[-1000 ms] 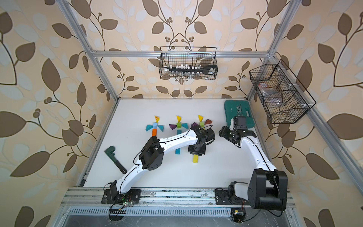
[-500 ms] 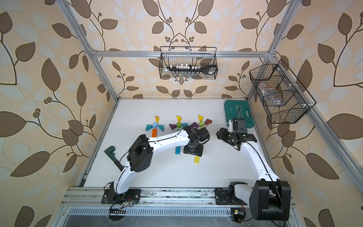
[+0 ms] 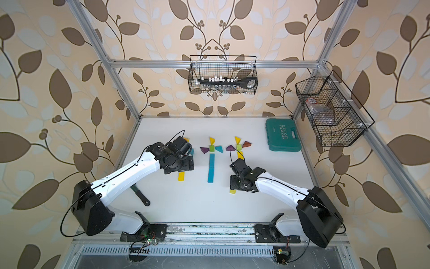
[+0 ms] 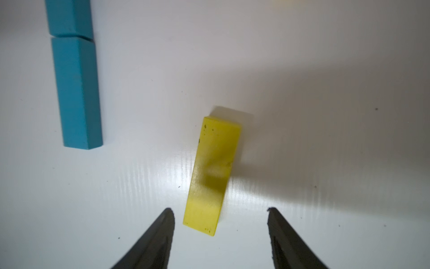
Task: Assemble a small pinwheel with building blocks
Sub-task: Assemble the building block at the center of the board.
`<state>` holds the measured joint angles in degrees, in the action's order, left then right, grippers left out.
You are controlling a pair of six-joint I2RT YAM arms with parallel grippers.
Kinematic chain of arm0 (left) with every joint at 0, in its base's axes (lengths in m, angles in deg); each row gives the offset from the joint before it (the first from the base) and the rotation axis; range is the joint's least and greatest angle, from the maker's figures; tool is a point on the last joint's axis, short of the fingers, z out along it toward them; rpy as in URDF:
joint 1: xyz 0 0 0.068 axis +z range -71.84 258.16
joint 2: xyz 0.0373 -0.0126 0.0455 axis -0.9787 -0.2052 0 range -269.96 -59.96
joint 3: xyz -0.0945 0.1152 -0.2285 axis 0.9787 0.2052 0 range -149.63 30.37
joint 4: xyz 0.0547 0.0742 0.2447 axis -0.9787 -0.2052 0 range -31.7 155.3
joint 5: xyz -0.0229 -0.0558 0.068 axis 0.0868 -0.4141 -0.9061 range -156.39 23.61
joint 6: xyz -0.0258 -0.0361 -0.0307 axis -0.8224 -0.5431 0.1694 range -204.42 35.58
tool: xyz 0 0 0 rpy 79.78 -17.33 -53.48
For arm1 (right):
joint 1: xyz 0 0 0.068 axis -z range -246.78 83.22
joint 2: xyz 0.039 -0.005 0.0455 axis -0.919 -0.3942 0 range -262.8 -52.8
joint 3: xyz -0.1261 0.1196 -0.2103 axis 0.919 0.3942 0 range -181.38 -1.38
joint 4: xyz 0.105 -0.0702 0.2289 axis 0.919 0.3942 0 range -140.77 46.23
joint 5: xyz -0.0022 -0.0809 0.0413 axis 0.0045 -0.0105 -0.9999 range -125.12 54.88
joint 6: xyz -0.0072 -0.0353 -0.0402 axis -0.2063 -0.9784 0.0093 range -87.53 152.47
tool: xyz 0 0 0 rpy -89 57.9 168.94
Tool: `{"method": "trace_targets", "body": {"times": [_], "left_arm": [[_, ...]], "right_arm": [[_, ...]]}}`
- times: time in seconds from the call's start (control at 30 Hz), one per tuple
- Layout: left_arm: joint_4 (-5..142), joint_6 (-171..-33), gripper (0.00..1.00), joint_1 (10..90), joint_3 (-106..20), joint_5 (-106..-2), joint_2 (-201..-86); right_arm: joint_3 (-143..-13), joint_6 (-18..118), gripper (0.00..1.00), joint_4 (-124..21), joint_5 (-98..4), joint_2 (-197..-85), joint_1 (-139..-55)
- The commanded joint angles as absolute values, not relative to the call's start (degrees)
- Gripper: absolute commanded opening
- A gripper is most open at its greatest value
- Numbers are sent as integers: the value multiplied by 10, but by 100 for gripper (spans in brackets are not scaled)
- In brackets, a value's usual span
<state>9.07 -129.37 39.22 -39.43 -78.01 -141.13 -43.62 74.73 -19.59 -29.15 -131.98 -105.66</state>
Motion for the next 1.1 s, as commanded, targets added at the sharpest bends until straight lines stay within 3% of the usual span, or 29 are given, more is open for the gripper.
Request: {"method": "trace_targets", "body": {"times": [0.0, 0.23, 0.47, 0.73, 1.07], "left_arm": [[72, -1269, 99, 414, -383, -799, -1380], [61, -1250, 99, 453, -357, -818, -1347], [39, -1246, 99, 480, -341, -842, -1322], [44, -1242, 99, 493, -330, -843, -1305], [47, -1240, 99, 502, -319, -843, -1306]], "right_arm": [[-476, 772, 63, -177, -226, -1368, -1069], [-515, 759, 46, -168, -209, -1444, -1071], [-516, 715, 21, -163, -226, -1467, -1043], [-509, 594, 10, -196, -318, -1435, -916], [-545, 529, 12, -205, -394, -1483, -850]]}}
